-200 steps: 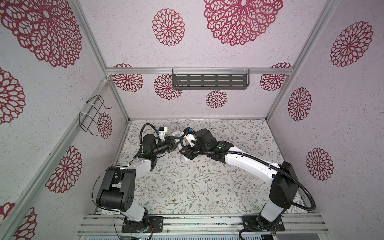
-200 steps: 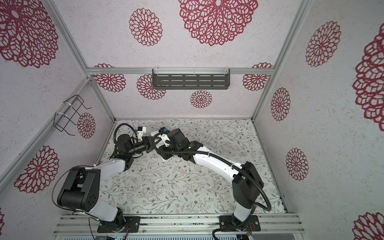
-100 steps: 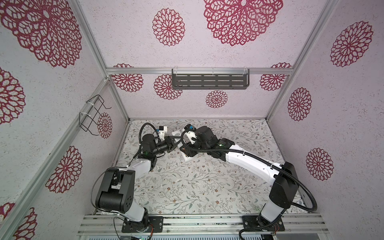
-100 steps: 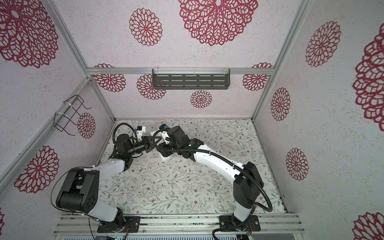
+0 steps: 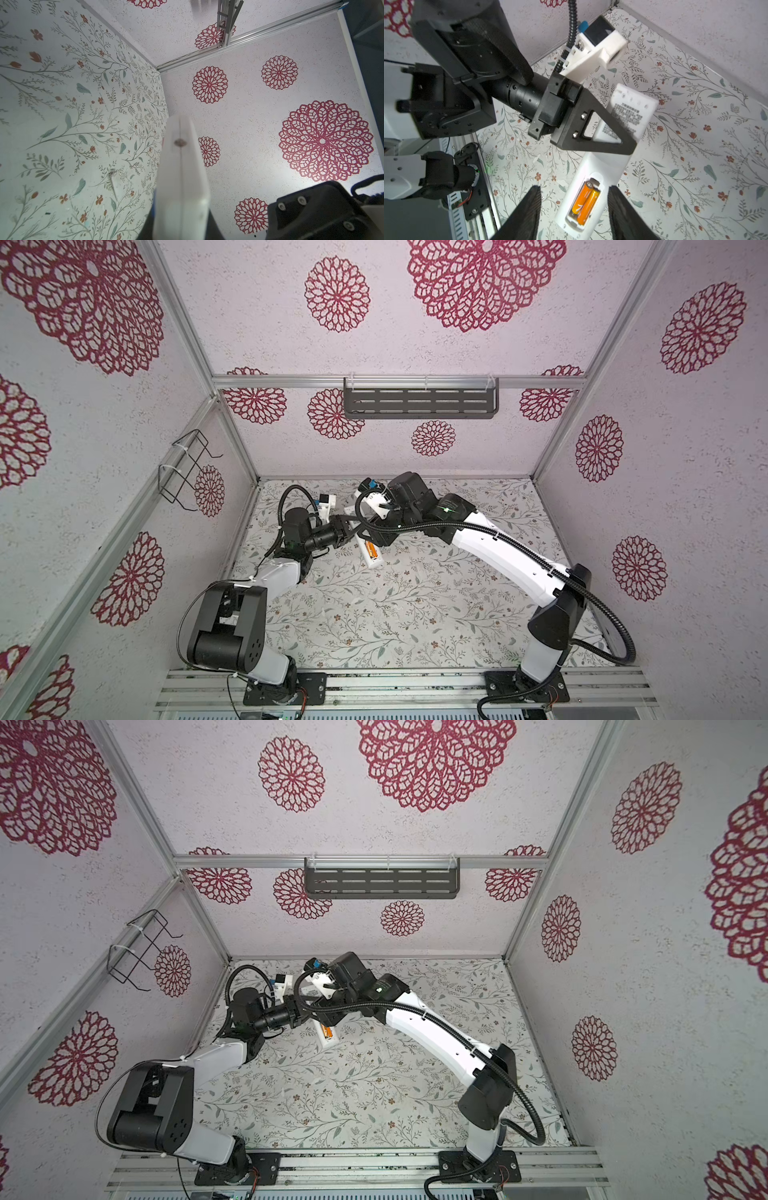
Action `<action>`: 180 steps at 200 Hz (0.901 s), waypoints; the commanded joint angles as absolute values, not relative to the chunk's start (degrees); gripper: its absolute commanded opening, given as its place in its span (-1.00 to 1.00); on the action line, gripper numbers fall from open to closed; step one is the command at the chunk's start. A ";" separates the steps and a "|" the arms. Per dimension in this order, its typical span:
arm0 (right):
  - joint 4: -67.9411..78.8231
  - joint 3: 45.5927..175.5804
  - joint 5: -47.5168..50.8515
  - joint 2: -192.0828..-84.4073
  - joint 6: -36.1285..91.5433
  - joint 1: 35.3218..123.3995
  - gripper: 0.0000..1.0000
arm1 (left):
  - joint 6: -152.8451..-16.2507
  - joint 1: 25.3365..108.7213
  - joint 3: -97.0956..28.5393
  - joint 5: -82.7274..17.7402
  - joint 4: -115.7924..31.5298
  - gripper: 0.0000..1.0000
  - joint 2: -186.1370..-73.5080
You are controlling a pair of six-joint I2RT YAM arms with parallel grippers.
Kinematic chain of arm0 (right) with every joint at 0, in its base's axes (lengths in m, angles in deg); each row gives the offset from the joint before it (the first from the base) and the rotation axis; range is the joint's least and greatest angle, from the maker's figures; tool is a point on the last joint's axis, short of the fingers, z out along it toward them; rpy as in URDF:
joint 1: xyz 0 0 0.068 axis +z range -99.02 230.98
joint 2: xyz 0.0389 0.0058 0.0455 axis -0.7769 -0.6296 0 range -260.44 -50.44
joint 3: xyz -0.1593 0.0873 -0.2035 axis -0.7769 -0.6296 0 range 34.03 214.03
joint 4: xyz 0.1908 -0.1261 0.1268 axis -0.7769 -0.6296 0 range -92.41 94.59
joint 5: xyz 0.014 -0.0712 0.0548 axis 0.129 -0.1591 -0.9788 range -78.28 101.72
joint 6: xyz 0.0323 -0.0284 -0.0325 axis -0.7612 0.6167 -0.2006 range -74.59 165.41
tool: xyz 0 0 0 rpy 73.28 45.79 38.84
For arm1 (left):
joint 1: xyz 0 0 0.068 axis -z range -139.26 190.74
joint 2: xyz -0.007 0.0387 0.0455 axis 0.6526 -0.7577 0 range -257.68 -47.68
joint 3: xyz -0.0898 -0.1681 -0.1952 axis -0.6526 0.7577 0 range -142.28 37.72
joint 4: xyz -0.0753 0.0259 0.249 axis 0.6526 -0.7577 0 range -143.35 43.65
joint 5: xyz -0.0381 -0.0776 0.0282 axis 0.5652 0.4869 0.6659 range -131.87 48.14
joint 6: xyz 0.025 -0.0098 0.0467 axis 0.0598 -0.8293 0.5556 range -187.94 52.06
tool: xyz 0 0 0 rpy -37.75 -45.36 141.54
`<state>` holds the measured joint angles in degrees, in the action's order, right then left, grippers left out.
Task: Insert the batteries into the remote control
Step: 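Press the second orange battery down into the compartment with the right gripper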
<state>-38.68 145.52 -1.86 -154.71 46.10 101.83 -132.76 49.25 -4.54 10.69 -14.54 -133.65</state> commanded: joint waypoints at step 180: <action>-56.93 155.17 5.97 -159.67 61.59 107.77 -0.22 | -127.75 49.88 -7.80 21.85 -21.94 -1.00 -130.90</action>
